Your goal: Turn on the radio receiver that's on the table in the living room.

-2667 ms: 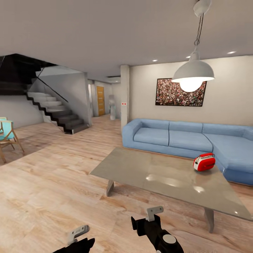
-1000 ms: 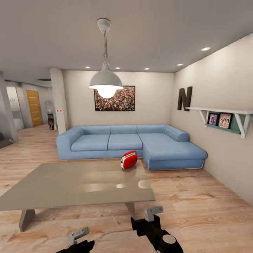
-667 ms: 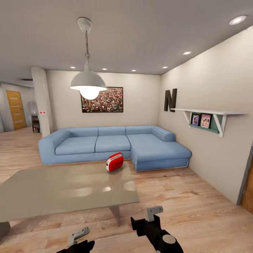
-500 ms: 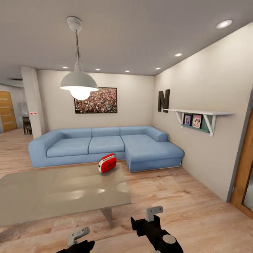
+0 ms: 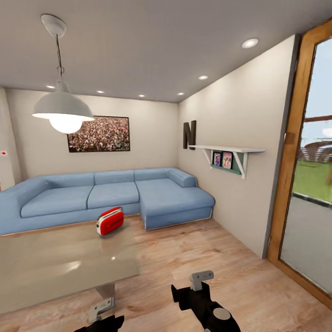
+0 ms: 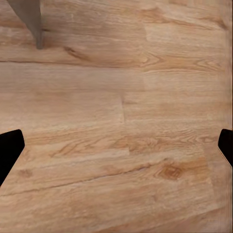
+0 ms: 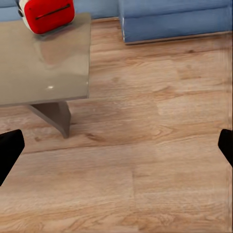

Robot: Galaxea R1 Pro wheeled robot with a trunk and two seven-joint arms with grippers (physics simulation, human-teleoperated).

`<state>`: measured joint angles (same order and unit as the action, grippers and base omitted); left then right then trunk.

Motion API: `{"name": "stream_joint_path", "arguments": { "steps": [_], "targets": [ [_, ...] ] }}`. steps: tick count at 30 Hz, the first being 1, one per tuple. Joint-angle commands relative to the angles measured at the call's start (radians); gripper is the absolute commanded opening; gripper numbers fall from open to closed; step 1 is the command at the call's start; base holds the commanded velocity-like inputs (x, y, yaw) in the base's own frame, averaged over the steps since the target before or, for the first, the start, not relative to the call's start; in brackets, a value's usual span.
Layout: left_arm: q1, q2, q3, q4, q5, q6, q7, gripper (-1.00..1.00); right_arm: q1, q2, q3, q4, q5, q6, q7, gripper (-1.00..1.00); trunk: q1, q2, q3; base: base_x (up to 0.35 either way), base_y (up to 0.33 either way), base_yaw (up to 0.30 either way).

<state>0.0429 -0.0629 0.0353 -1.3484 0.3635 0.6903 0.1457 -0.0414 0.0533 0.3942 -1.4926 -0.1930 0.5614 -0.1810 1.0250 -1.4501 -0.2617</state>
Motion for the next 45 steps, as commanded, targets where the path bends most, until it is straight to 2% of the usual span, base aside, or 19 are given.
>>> {"name": "stream_joint_path", "arguments": {
  "steps": [1,8,15,27,45],
  "targets": [
    [0.0,0.0,0.0,0.0,0.0,0.0,0.0,1.0,0.0,0.0,0.0,0.0,0.0,0.0,0.0,1.0,0.0,0.0,0.001,0.087,-0.332,-0.252],
    [0.0,0.0,-0.002,0.0,0.0,0.0,0.0,1.0,0.0,0.0,0.0,0.0,0.0,-0.001,0.0,1.0,0.0,0.0,0.009,0.086,-0.332,-0.22],
    [0.0,0.0,-0.003,0.0,0.0,0.0,0.0,1.0,0.0,0.0,0.0,0.0,-0.001,-0.001,0.0,1.0,0.0,0.0,0.011,0.086,-0.332,-0.047],
    [0.0,0.0,-0.003,0.005,0.0,0.0,0.0,1.0,0.0,0.0,-0.001,0.0,-0.002,-0.002,0.0,1.0,0.0,0.0,0.011,0.086,-0.332,0.109],
    [0.0,-0.001,-0.005,0.006,0.0,0.0,0.001,1.0,0.0,0.0,0.0,0.0,-0.001,-0.002,0.0,1.0,0.0,0.0,0.011,0.086,-0.332,0.009]
  ]
}}
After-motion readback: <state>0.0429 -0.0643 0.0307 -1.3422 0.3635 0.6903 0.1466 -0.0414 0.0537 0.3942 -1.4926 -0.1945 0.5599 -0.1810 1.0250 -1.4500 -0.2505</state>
